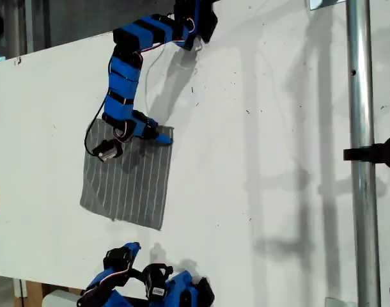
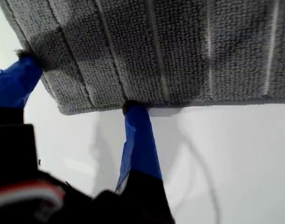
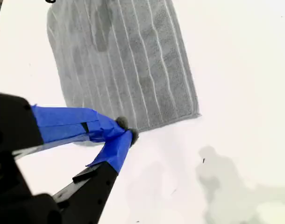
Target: Grasp corners of a towel and fold twice.
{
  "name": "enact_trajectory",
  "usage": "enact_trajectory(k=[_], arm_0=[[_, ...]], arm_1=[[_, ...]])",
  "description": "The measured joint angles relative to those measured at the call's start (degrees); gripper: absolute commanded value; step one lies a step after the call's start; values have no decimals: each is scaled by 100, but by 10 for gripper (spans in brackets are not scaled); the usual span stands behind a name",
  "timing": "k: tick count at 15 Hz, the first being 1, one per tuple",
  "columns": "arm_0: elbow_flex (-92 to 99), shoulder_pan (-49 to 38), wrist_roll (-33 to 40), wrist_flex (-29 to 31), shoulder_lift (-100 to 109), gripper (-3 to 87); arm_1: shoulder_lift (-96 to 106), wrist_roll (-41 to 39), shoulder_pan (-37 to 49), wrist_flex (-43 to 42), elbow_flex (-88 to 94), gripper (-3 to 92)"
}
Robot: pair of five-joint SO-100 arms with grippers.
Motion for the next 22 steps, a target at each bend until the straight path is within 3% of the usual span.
enact_trajectory(k=[1, 2, 6, 10, 13, 14, 17, 21, 22], arm_0=[[0, -26, 0, 0, 9, -28], [0, -26, 0, 0, 9, -28], [9, -26, 0, -9, 9, -28], [-9, 0, 35, -18, -70, -1], [-448, 369, 580, -18, -483, 306], [-554, 457, 896, -18, -598, 365], [-853, 492, 1529, -79, -879, 304], [-861, 325, 1696, -334, -1063, 253], [-835, 246, 1731, -343, -1187, 317]], arm_1=[[-79, 0, -18, 0, -44, 150], [-97, 0, -18, 0, -62, 83], [-158, 26, -44, -114, -202, -2], [-132, 70, -123, -114, -167, -2], [-79, 88, -202, -123, -141, -2], [-79, 97, -211, -123, -141, -2], [-44, 123, -281, -123, -132, -2], [26, 123, -308, -123, -35, -2], [26, 123, -316, -123, -35, -2]])
